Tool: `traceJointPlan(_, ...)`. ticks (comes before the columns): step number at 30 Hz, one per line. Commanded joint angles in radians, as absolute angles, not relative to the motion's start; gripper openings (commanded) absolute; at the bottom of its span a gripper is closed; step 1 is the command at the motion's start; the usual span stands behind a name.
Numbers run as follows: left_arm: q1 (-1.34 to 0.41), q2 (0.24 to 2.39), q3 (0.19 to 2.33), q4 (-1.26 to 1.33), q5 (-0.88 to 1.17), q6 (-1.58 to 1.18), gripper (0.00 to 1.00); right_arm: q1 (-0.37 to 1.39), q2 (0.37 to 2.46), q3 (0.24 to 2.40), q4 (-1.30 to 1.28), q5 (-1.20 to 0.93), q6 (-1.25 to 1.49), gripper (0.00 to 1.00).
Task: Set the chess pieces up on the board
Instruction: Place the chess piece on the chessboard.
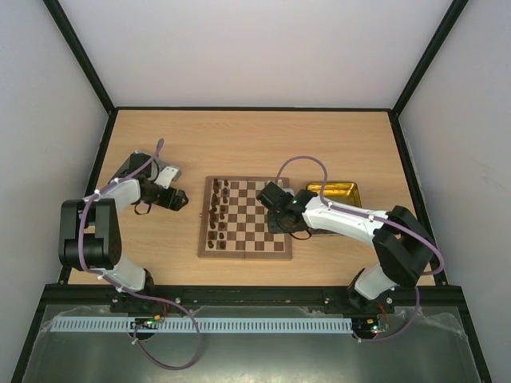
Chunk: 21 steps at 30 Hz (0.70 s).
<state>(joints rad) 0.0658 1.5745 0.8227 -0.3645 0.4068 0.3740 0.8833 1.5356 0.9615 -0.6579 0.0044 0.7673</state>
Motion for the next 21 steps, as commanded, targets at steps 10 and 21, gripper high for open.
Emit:
traceJointPlan(10, 0.063, 1.587, 0.815, -0.37, 0.406, 0.374, 0.86, 0.887, 1.52, 0.953, -0.649, 0.019, 0.775, 0.21)
traceJointPlan(21, 0.063, 1.589, 0.816, -0.369, 0.409, 0.376, 0.86, 0.888, 1.505, 0.996, -0.677, 0.013, 0.77, 0.22)
